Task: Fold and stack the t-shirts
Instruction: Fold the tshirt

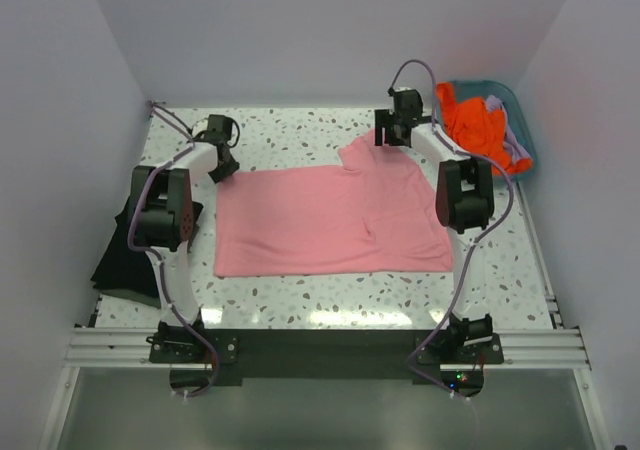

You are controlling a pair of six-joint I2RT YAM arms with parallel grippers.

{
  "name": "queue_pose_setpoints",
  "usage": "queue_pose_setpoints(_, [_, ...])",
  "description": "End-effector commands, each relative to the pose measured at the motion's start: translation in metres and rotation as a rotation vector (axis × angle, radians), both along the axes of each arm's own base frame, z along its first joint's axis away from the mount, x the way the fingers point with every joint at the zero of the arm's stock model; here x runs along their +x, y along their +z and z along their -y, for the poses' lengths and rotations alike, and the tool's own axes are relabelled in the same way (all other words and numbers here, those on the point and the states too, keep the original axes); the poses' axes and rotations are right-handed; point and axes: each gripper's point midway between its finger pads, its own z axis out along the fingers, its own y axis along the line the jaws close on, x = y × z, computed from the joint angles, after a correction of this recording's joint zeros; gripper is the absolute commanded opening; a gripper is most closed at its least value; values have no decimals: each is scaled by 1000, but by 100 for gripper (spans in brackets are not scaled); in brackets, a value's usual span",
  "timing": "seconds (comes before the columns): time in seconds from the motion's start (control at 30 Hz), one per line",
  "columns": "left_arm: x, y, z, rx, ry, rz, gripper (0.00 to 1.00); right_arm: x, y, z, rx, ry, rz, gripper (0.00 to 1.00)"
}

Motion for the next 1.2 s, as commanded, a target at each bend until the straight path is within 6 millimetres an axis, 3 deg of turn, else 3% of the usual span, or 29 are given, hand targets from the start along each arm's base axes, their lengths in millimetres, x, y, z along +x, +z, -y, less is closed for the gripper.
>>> queue_pose_setpoints(0.0, [7, -8, 1, -2, 14, 23, 38, 21, 9, 7, -79, 4, 61, 75])
queue_pose_setpoints(0.27, [6, -12, 3, -14, 11, 29, 25, 33, -3, 2, -77, 11, 48, 73])
queue_pose_setpoints(0.37, [6, -13, 4, -21, 7, 31, 20, 33, -6, -5, -70, 29, 27, 64])
queue_pose_setpoints(0.53, [8, -13, 7, -35, 3, 33, 19, 28, -10, -15, -89, 53, -5, 61])
queue_pose_setpoints(0.6, [7, -12, 8, -38, -3, 31, 22, 28, -9, -17, -95, 52, -6, 62])
queue_pose_setpoints(0.7, [6, -3, 7, -42, -5, 49, 34, 27, -11, -18, -94, 48, -15, 62])
queue_pose_setpoints(0.87, [11, 27, 8, -60, -14, 120, 47, 28, -11, -17, -94, 38, -19, 57])
queue_pose_setpoints(1.0, [16, 45, 11, -75, -23, 162, 50, 28, -13, -16, -90, 35, -25, 40])
queue_pose_setpoints(1.17, [17, 51, 10, -70, -16, 165, 52, 26, -17, -18, -79, 34, -45, 20])
